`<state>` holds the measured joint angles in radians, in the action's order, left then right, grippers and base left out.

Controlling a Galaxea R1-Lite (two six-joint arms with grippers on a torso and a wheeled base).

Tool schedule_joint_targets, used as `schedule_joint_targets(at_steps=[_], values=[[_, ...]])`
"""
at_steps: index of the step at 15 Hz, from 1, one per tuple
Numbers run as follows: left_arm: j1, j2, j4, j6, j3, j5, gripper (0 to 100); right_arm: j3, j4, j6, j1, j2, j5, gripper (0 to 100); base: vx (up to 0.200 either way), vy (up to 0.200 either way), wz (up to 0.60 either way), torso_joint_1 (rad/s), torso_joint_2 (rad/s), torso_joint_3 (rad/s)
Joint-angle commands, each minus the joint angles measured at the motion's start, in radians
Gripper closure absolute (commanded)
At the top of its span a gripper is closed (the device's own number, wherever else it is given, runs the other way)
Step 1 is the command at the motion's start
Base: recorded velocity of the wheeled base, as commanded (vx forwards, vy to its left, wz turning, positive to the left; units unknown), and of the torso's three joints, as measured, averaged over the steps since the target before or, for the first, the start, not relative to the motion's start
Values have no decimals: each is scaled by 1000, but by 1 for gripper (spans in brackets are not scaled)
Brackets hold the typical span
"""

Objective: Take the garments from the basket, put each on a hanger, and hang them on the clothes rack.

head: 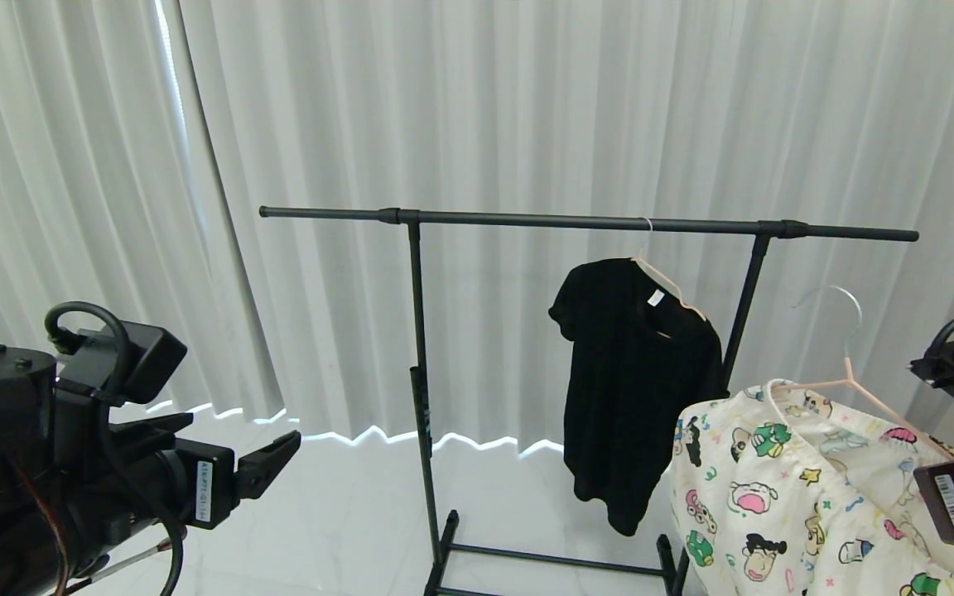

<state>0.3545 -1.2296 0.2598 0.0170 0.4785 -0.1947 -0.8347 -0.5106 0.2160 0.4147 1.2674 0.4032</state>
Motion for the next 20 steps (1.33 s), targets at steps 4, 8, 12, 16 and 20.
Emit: schedule_joint_targets(at_steps=[4, 8, 12, 16, 20], values=[[9, 12, 3, 0, 0, 0, 0, 2, -2, 0, -45, 0, 6, 100, 0, 0, 0, 0, 0, 0], [9, 9, 3, 58, -20, -91, 0, -1, -2, -4, -70, -8, 6, 100, 0, 0, 0, 0, 0, 0], [23, 16, 3, 69, -21, -95, 0, -1, -3, -9, -70, -10, 6, 100, 0, -50, 0, 2, 3, -2], [49, 21, 4, 75, -18, -95, 0, -1, -3, -9, -70, -13, 11, 100, 0, -200, 0, 6, 2, 1], [49, 19, 9, 75, -15, -97, 0, -4, -2, -9, -70, -11, 11, 100, 0, -200, 0, 1, 2, 5]])
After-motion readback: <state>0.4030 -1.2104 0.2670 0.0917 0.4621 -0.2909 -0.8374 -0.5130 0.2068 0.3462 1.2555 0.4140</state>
